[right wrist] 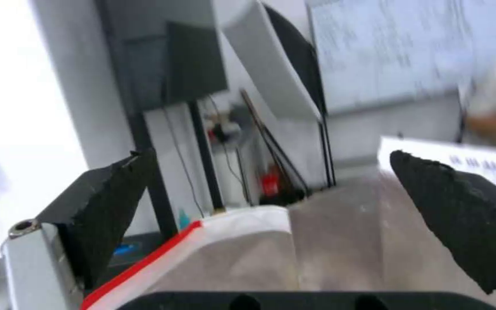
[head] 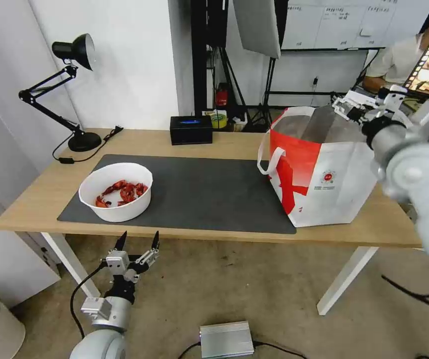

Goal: Pick up the trash from the table and place it into the takeout bag.

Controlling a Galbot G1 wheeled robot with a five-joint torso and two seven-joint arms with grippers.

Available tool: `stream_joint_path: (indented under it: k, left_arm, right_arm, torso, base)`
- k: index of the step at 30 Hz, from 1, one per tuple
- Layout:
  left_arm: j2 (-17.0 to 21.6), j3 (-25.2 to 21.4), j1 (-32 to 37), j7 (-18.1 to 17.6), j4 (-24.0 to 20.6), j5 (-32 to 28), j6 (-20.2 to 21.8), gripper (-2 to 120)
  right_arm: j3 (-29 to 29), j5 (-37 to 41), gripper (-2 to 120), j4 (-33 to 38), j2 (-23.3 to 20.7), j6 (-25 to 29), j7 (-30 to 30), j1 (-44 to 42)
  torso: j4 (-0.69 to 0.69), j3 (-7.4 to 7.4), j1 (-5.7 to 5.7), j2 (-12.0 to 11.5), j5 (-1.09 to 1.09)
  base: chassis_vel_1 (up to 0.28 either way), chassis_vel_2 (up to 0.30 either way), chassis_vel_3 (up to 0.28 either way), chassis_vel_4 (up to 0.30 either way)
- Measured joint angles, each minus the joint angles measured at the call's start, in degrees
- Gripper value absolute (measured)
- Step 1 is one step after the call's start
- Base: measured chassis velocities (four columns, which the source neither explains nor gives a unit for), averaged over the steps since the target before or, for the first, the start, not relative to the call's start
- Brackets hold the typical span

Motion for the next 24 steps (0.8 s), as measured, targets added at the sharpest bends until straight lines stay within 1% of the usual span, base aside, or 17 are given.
stream_joint_path:
  k: [1,4,5,8,9,11,12,14,15,17,18,19,21,24]
  left_arm:
    - [0.00,0.00,0.00,0.00,0.00,0.00,0.00,100]
    - [0.06,-0.41,0.60,-0.01,-1.21,-0.20,0.01,100]
    - [0.06,-0.41,0.60,-0.01,-1.21,-0.20,0.01,100]
    - [0.01,-0.74,1.12,-0.03,-2.02,-0.22,0.02,100]
    - [0.01,-0.74,1.12,-0.03,-2.02,-0.22,0.02,100]
    - [0.07,-0.98,1.43,-0.03,-2.41,-0.22,0.02,100]
    - [0.07,-0.98,1.43,-0.03,-2.41,-0.22,0.02,100]
    - [0.22,-1.18,1.57,-0.03,-2.55,-0.21,0.02,100]
    - [0.22,-1.18,1.57,-0.03,-2.55,-0.21,0.02,100]
    - [0.40,-1.27,1.73,-0.04,-2.82,-0.21,0.02,100]
    - [0.41,-1.28,1.79,-0.05,-2.99,-0.21,0.03,100]
    - [0.41,-1.28,1.79,-0.05,-2.99,-0.21,0.03,100]
    - [0.42,-1.26,2.06,-0.11,-3.50,-0.21,0.39,100]
    - [0.50,-1.25,2.17,-0.20,-3.68,-0.22,0.64,100]
  right_arm:
    - [0.00,0.00,100,0.00,0.00,0.00,0.00,0.00]
    - [1.48,-8.69,100,3.27,0.60,6.53,-5.00,-6.15]
    - [1.48,-8.69,100,3.27,0.60,6.53,-5.00,-6.15]
    - [3.20,-17.08,100,6.56,3.31,10.97,-7.99,-12.67]
    - [3.20,-17.08,100,6.56,3.31,10.97,-7.99,-12.67]
    - [4.02,-21.57,100,8.20,6.54,13.46,-9.72,-18.06]
    - [4.02,-21.57,100,8.20,6.54,13.46,-9.72,-18.06]
    - [4.27,-25.38,100,8.96,9.75,15.49,-10.74,-22.66]
    - [4.27,-25.38,100,8.96,9.75,15.49,-10.74,-22.66]
    - [4.30,-31.58,100,8.78,14.10,18.59,-11.75,-27.61]
    - [4.32,-33.39,100,8.54,15.53,19.57,-11.86,-29.11]
    - [4.32,-33.39,100,8.54,15.53,19.57,-11.86,-29.11]
    - [4.38,-38.10,100,7.61,19.22,21.74,-11.67,-32.63]
    - [4.38,-39.63,100,7.29,20.33,22.48,-11.31,-33.72]
  torso:
    - [0.00,0.00,0.00,0.00,0.00]
    - [0.00,0.00,0.00,0.00,-0.01]
    - [0.00,0.00,0.00,0.00,-0.01]
    - [0.01,-0.01,0.00,0.00,-0.03]
    - [0.01,-0.01,0.00,0.00,-0.03]
    - [-0.01,0.00,0.00,0.00,0.01]
    - [-0.01,0.00,0.00,0.00,0.01]
    - [0.00,-0.01,0.00,0.00,-0.01]
    - [0.00,-0.01,0.00,0.00,-0.01]
    - [0.00,0.00,0.00,0.00,-0.01]
    - [0.00,0.00,0.00,0.00,-0.01]
    - [0.00,0.00,0.00,0.00,-0.01]
    - [0.00,0.00,0.00,0.00,0.00]
    - [0.00,0.00,0.00,0.00,-0.01]
  base:
    - [0.000,0.000,0.000,0.000]
    - [0.000,0.000,0.000,0.000]
    - [0.000,0.000,0.000,0.000]
    - [0.000,0.000,0.000,0.000]
    - [0.000,0.000,0.000,0.000]
    - [0.000,0.000,0.000,0.000]
    - [0.000,0.000,0.000,0.000]
    - [0.000,0.000,0.000,0.000]
    - [0.000,0.000,0.000,0.000]
    - [0.000,0.000,0.000,0.000]
    - [0.000,0.000,0.000,0.000]
    - [0.000,0.000,0.000,0.000]
    - [0.000,0.000,0.000,0.000]
    - [0.000,0.000,0.000,0.000]
